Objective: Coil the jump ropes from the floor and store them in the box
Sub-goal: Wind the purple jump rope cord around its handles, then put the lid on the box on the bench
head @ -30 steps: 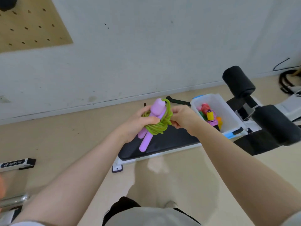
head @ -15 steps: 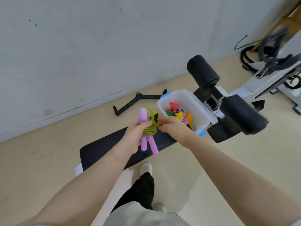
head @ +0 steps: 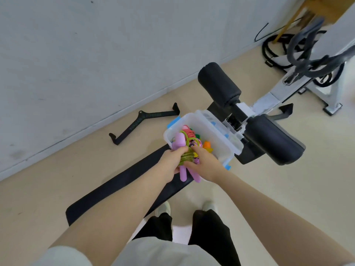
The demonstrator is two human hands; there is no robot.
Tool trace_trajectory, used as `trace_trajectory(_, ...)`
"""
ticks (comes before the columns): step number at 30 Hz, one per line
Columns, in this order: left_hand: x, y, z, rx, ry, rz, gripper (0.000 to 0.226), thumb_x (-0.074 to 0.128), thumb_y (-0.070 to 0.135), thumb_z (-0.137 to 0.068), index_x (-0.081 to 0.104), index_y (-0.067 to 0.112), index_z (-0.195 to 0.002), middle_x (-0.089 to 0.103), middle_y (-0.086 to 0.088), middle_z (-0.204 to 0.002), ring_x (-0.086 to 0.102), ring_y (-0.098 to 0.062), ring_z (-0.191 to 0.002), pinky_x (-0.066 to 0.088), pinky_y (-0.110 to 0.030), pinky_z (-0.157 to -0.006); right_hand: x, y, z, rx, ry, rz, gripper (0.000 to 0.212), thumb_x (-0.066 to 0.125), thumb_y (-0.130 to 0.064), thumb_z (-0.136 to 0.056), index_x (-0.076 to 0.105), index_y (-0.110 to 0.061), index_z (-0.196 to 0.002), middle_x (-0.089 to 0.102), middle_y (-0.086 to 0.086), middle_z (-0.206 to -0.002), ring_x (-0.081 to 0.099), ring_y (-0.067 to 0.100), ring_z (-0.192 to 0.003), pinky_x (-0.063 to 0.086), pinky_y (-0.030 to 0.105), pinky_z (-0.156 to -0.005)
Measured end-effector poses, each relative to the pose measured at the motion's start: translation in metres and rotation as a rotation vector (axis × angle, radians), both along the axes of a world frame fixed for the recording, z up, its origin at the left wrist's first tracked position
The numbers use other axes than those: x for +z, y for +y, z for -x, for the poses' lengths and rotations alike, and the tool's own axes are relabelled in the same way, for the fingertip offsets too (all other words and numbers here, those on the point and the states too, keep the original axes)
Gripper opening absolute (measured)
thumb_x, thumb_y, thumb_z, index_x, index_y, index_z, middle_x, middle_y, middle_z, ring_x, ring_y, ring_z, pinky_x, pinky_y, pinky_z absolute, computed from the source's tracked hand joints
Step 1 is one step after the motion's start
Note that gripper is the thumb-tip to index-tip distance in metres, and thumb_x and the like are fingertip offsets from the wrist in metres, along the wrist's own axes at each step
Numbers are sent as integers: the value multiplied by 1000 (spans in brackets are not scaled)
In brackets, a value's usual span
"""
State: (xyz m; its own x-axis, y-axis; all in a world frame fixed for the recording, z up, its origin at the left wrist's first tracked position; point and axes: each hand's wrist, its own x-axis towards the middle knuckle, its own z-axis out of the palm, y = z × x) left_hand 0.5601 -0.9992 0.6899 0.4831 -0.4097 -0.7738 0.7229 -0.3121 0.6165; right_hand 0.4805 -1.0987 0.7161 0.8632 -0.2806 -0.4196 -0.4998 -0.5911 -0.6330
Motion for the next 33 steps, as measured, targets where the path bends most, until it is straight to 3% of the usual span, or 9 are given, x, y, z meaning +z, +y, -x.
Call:
trace_trajectory(3, -5, -31, -5, -32, 77, 56, 32, 60, 29, -88, 61, 12, -115, 69, -9, -102, 67, -24, -94, 53, -39, -89, -17, -25, -9, -68, -7, -92, 56, 68, -41, -77, 44, -19, -122, 51, -3, -111, 51, 15, -103, 44, 30, -89)
trace_trajectory(5, -8, -52, -7, -22, 141, 115, 20, 57, 27, -91, 64, 16, -106, 68, -10, -104, 65, -25, -97, 47, -39, -99, -25, -48, -17, -170, 16, -118, 64, 74, -38, -71, 41, -17, -122, 51, 0, -109, 54, 19, -99, 48, 32, -81)
trace_trajectory(9, -19, -87, -9, -40, 95, 71, 24, 48, 32, -94, 65, 21, -108, 68, 0, -105, 61, -14, -100, 45, -26, -87, -49, -103, -29, -198, 117, -143, 53, 73, -29, -73, 40, -12, -111, 56, 9, -101, 57, 20, -81, 42, 25, -59)
trace_trajectory(13, -42, -103, -14, -68, -210, -192, 17, 46, 24, -94, 62, 18, -89, 61, 1, -94, 54, -18, -97, 39, -26, -76, -79, -135, -38, 10, 149, 37, 64, 71, -31, -76, 37, -6, -124, 52, 12, -114, 53, 33, -106, 45, 41, -86)
trace_trajectory(16, -61, -96, -14, -15, -320, -455, 29, 46, 19, -93, 55, 12, -121, 56, -6, -120, 51, -24, -111, 40, -34, -96, -100, -146, -47, 233, 203, 375, 85, 61, -44, -84, 15, -4, -143, 42, 14, -134, 42, 32, -123, 35, 38, -101)
trace_trajectory(19, -85, -85, -3, 18, -307, -705, 55, 47, 19, -92, 30, 10, -144, 20, -15, -152, 27, -33, -137, 28, -40, -110, -123, -149, -48, 396, 254, 490, 89, 52, -50, -88, 0, -9, -147, 39, 14, -142, 31, 32, -133, 29, 39, -104)
trace_trajectory(23, -116, -81, 11, 207, -76, -637, 73, 46, 17, -96, -2, 9, -150, 39, -12, -136, 50, -26, -107, 40, -31, -85, -152, -151, -51, 601, 288, 538, 77, 44, -43, -92, 1, -10, -147, 37, 15, -142, 24, 30, -135, 24, 38, -104)
trace_trajectory(28, -138, -90, 22, 206, -87, -595, 39, 45, 16, -92, 41, 12, -130, 58, -16, -113, 56, -31, -96, 47, -40, -85, -180, -157, -53, 680, 268, 458, 74, 40, -33, -98, -7, -6, -148, 18, 18, -153, 5, 28, -144, 14, 36, -115)
trace_trajectory(33, -145, -91, 24, 186, -148, -615, 36, 45, 18, -94, 40, 12, -129, 57, -11, -113, 56, -29, -97, 49, -45, -87, -186, -144, -74, 801, 195, 664, 57, 27, -34, -101, 5, -14, -149, 5, 11, -157, -3, 30, -145, 1, 47, -116)
